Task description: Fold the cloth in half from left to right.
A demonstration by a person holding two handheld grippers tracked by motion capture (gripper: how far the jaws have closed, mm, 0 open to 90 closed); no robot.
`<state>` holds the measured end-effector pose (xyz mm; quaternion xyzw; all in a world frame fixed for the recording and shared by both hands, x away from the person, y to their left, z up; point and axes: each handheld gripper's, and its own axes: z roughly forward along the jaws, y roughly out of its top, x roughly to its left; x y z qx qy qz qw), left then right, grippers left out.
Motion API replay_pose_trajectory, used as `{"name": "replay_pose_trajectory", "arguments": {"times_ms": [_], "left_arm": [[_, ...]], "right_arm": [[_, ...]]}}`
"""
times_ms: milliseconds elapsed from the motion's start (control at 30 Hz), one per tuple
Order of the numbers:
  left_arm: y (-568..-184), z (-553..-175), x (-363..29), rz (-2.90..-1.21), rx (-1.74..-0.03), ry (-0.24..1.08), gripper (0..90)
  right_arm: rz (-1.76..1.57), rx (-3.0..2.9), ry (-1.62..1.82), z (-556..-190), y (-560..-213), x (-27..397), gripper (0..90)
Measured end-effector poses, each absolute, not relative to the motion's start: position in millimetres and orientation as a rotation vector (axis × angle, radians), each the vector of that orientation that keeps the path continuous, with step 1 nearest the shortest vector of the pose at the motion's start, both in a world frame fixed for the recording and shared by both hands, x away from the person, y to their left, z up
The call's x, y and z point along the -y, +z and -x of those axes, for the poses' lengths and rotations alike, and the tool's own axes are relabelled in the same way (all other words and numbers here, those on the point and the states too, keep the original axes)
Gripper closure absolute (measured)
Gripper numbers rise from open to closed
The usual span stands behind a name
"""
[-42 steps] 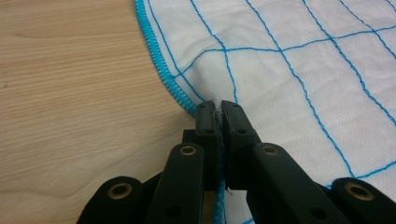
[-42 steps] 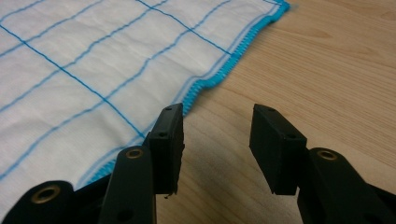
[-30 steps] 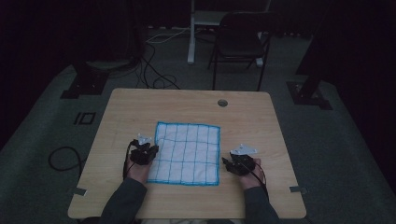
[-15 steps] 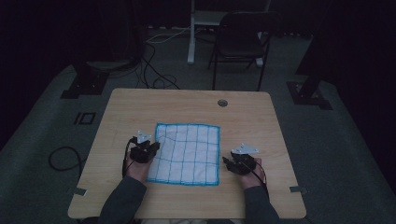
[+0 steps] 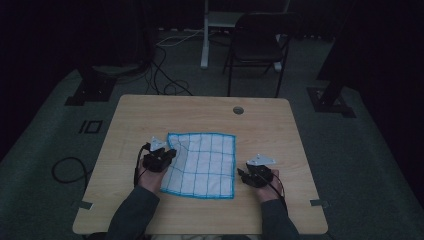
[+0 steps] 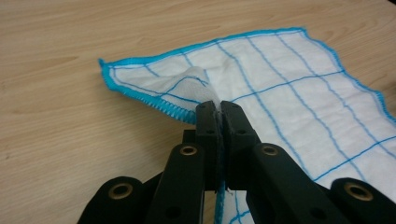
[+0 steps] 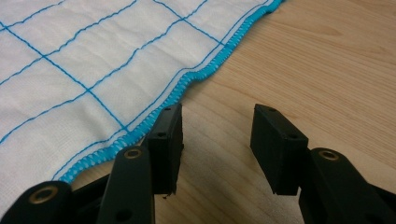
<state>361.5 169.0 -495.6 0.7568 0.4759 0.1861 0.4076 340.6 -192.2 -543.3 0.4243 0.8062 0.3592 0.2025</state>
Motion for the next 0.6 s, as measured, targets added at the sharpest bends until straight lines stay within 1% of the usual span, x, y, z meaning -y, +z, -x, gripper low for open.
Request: {"name": "replay_pose_trajectory", "arguments": {"times_ms": [600], "left_arm": [[-477.5,-364.2,-149.7,-1.909,-1.117,0.449,87.6]], "right_arm": [[-1.187,-2.253,1.011,-340.3,-543.3,191.2,53.8]]}}
